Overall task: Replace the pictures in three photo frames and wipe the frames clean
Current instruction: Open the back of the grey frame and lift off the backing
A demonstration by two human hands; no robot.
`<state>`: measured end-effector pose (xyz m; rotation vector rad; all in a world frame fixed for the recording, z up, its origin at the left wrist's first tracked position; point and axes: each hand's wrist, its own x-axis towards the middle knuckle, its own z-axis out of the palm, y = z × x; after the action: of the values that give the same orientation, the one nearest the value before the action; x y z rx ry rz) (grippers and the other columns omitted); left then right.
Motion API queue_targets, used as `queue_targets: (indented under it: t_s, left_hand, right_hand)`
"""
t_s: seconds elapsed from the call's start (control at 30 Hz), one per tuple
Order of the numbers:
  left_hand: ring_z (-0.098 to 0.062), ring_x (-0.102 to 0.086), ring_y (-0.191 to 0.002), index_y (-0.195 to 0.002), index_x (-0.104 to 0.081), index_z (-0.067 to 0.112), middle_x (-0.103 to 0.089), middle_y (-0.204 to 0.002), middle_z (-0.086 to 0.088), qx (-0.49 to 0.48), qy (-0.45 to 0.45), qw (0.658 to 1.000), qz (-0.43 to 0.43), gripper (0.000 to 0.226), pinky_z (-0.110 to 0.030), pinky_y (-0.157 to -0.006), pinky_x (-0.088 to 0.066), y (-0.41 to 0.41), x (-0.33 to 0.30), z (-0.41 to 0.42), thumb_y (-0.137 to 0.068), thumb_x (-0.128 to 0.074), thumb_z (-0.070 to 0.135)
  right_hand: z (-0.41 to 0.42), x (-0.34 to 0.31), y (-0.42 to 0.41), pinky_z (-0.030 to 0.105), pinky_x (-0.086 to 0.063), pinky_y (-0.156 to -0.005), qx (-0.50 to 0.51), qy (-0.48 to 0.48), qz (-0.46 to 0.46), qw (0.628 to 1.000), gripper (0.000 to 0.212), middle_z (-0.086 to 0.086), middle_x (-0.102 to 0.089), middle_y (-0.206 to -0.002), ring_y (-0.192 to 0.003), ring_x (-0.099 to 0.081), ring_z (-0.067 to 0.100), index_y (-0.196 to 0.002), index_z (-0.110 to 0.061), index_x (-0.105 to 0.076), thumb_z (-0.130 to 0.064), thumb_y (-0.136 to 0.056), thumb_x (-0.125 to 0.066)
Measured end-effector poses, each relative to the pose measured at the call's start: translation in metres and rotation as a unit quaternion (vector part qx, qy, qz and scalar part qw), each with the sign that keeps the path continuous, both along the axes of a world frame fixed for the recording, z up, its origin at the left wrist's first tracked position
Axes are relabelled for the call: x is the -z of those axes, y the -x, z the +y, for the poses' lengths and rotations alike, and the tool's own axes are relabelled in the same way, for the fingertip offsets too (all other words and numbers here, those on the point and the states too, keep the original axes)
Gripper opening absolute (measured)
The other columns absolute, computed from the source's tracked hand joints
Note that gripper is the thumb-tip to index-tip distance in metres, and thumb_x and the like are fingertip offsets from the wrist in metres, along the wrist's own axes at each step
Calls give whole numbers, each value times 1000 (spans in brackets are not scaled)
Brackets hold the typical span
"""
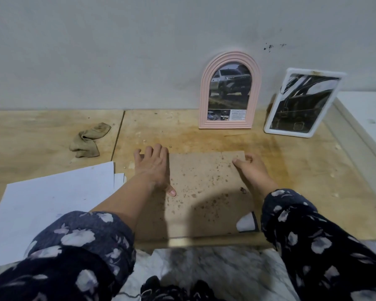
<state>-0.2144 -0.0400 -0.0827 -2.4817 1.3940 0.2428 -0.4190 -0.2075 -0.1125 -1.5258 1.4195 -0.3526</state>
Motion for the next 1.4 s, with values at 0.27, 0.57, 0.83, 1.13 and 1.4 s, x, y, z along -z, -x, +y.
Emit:
queue_targets:
  t_s: [0.27, 0.57, 0.83, 1.13, 1.4]
  left_hand:
    - [-25, -16, -140, -147, -14, 24, -18, -148, -1, -17, 69, 997, 8, 126, -57, -114, -1, 8, -4, 17, -49, -70, 80]
    - [-34, -44, -127, -149, -8, 12, -42, -140, -15, -299, 298, 857, 295, 84, -45, -96, -41, 22, 13, 50, -90, -55, 50]
    - [-22, -54, -88, -133, -41, 7, -56, -96, -1, -225, 345, 833, 370, 46, -29, -75, -40, 63, -5, -15, -94, -60, 22]
    - [-28, -56, -109, -127, -48, 18, -59, -119, -4, -56, 187, 926, 323, 54, -45, -92, -47, 155, 20, -103, -85, -65, 46]
    - [-32, -42, -120, -117, -52, 18, -56, -120, -8, 32, 118, 973, 195, 52, -47, -96, -36, 207, 41, -145, -86, -56, 59]
  right_hand:
    - [22, 11, 25, 48, -52, -91, 98, -138, -197, 966, 42, 13, -62, -125, -103, -64, 29, -138, -11, -45, -16, -97, -52]
    - [19, -1, 43, 42, -55, -75, 197, -160, -264, 930, 35, 12, -66, -114, -85, -65, 25, -133, -19, -50, -16, -98, -47]
    - [6, -16, 118, 35, -47, -96, 401, -96, -262, 873, 46, 1, -52, -131, -105, -52, 20, -142, -15, -41, -9, -98, -46]
    - [12, 4, 243, 29, -46, -55, 545, -30, -207, 812, 20, 11, -60, -97, -68, -56, 20, -95, -7, -59, 4, -87, -45]
    - [8, 18, 282, 39, -47, -99, 484, 6, -85, 871, 52, 6, -56, -129, -111, -54, 27, -127, -20, -58, -1, -81, -42]
